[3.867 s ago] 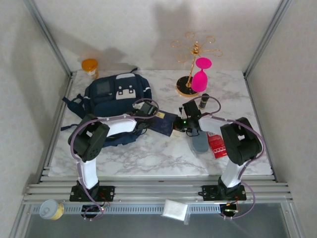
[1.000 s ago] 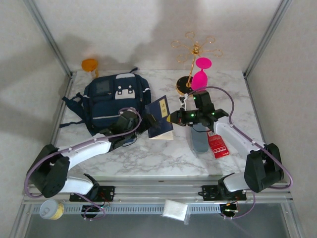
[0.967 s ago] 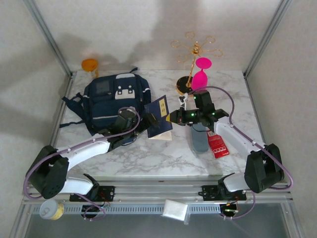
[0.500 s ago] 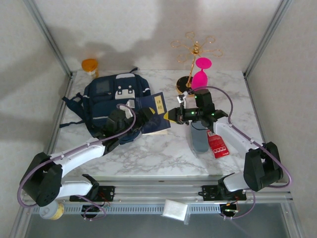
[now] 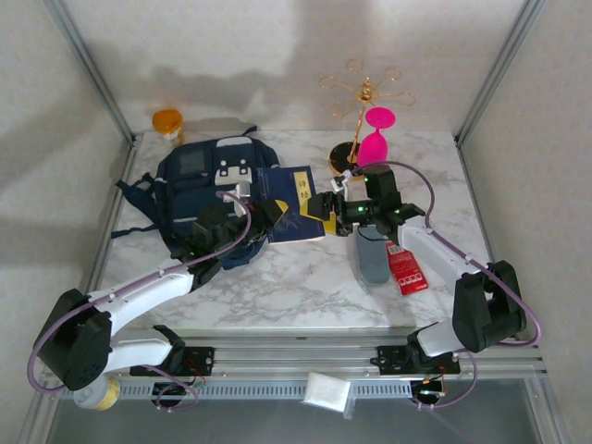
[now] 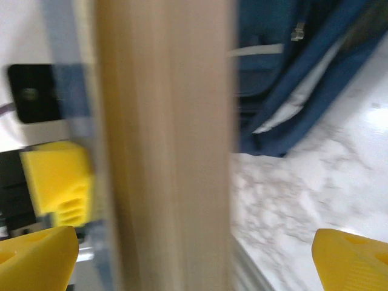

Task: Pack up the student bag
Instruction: Pick up the book from the center of the table, then adjust the student bag at the center of the table.

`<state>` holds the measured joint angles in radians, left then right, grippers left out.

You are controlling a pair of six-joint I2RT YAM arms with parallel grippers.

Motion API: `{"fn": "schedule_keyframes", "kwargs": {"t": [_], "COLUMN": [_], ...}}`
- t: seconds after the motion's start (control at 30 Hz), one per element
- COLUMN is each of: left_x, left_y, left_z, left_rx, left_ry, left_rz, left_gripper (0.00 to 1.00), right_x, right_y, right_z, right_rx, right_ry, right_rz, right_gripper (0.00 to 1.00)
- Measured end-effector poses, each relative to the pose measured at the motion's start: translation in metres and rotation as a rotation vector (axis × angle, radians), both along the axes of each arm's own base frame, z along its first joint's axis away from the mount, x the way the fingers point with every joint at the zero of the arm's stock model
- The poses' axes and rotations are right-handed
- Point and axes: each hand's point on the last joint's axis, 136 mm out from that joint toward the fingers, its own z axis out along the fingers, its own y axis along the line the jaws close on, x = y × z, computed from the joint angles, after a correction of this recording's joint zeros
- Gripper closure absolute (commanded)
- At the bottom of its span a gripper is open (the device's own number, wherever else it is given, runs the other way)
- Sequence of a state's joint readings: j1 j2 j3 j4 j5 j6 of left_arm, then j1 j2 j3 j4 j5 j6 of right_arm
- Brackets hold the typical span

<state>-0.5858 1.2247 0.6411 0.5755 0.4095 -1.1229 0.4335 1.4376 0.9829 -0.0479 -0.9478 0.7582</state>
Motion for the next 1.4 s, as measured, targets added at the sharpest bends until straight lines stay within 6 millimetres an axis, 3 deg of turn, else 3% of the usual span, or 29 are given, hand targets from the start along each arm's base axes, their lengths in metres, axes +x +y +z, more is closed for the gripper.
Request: {"fn": "schedule_keyframes", "kwargs": {"t": [0.07,0.13,0.27,0.37,0.43,0.5,0.6,0.7,0.83,1.0,1.1,1.17,1.23,1.3,1.4], "left_x": [0.003,0.007,0.014,0.016,0.017,0.019,0.020,0.027,0.038,0.036,0.029,0.022,0.018,0.018,0.027], "left_y": [-0.002,-0.004,-0.002,-0.002,-0.003,-0.003,0.000,0.015,0.064,0.143,0.165,0.166,0.155,0.136,0.090], "left_z": [0.000,-0.002,-0.003,-0.007,-0.011,-0.012,-0.018,-0.028,-0.060,-0.122,-0.156,-0.180,-0.195,-0.204,-0.207], "left_rx": [0.004,0.026,0.092,0.132,0.161,0.194,0.272,0.385,0.583,0.891,0.968,0.981,0.971,0.959,0.926], "left_ry": [0.002,0.004,-0.004,-0.007,-0.007,-0.014,-0.020,-0.013,0.078,0.283,0.382,0.437,0.452,0.440,0.403], "left_rz": [0.001,0.001,0.023,0.025,0.021,0.016,0.006,0.031,0.167,0.347,0.368,0.348,0.316,0.287,0.231], "left_gripper": [1.00,1.00,1.00,0.99,0.94,0.79,0.56,0.43,0.34,0.27,0.28,0.28,0.28,0.29,0.30], "right_x": [-0.002,-0.004,-0.003,-0.002,0.001,0.004,0.005,0.012,0.023,0.026,0.025,0.024,0.024,0.025,0.027], "right_y": [0.004,0.005,0.004,0.002,0.000,-0.003,-0.006,-0.015,-0.033,-0.044,-0.046,-0.047,-0.048,-0.049,-0.052], "right_z": [0.013,0.026,0.034,0.029,0.022,0.015,0.010,0.005,-0.003,-0.011,-0.016,-0.018,-0.019,-0.019,-0.019], "right_rx": [0.060,0.103,0.115,0.094,0.075,0.055,0.037,0.017,-0.026,-0.055,-0.064,-0.067,-0.069,-0.070,-0.070], "right_ry": [-0.017,-0.037,-0.068,-0.064,-0.049,-0.039,-0.042,-0.030,-0.020,-0.016,-0.009,-0.007,-0.006,-0.004,-0.004], "right_rz": [0.022,0.038,0.032,0.022,0.006,-0.008,-0.017,-0.051,-0.120,-0.155,-0.159,-0.159,-0.161,-0.165,-0.175], "right_gripper": [0.07,0.20,0.52,0.82,0.92,1.00,1.00,1.00,1.00,1.00,1.00,1.00,1.00,1.00,1.00]}}
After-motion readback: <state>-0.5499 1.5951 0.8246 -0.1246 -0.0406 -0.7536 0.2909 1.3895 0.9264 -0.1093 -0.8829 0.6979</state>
